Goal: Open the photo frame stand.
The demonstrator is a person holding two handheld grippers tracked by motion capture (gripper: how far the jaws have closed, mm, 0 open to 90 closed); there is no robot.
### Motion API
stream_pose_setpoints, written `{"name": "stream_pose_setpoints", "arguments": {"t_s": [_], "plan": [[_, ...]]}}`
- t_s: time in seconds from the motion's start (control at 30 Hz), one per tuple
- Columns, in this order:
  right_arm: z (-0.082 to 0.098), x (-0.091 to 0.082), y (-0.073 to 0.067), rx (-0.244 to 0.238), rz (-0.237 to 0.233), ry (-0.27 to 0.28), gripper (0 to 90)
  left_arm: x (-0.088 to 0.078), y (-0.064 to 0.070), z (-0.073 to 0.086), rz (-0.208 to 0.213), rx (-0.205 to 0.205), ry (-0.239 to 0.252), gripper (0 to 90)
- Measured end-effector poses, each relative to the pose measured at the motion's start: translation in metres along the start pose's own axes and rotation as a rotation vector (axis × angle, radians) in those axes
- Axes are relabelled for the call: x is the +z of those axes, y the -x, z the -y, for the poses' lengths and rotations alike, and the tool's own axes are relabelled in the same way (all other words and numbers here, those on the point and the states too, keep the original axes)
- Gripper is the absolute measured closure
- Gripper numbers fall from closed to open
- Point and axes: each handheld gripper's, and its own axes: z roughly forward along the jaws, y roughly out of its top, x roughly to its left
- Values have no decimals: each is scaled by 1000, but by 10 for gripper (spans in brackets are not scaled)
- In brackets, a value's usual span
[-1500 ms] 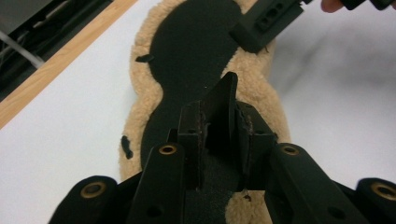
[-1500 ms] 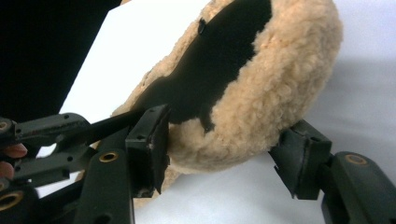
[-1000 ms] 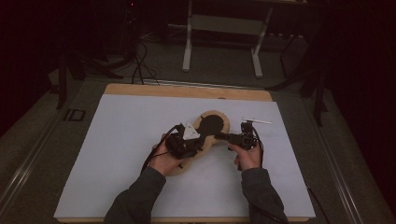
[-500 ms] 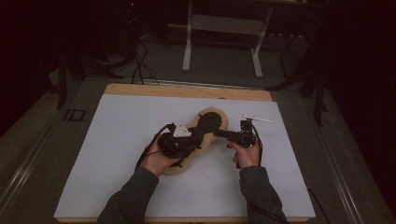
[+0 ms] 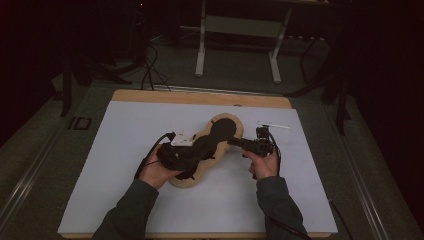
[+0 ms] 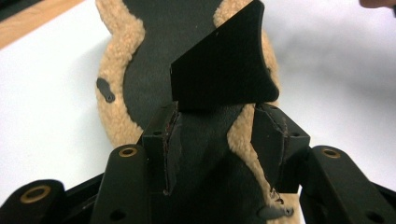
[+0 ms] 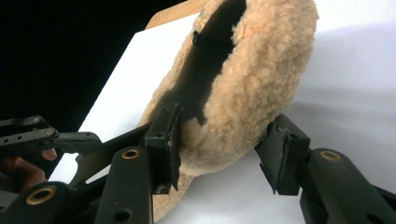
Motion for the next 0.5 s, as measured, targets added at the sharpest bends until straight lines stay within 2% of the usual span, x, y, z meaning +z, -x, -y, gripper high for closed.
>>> {"name": "stream_pose_setpoints", "arguments": {"t_s": [0.23,0.27,0.5], "plan": [[-3,0,-6,-34,0,-2,523,-8,-14,4,-13,-45,13,526],[-4,-1,-7,-46,-1,0,524,-10,-19,5,-22,-57,15,526],[-10,-2,-16,-96,-13,3,534,-13,-30,7,-20,-95,26,533]]}}
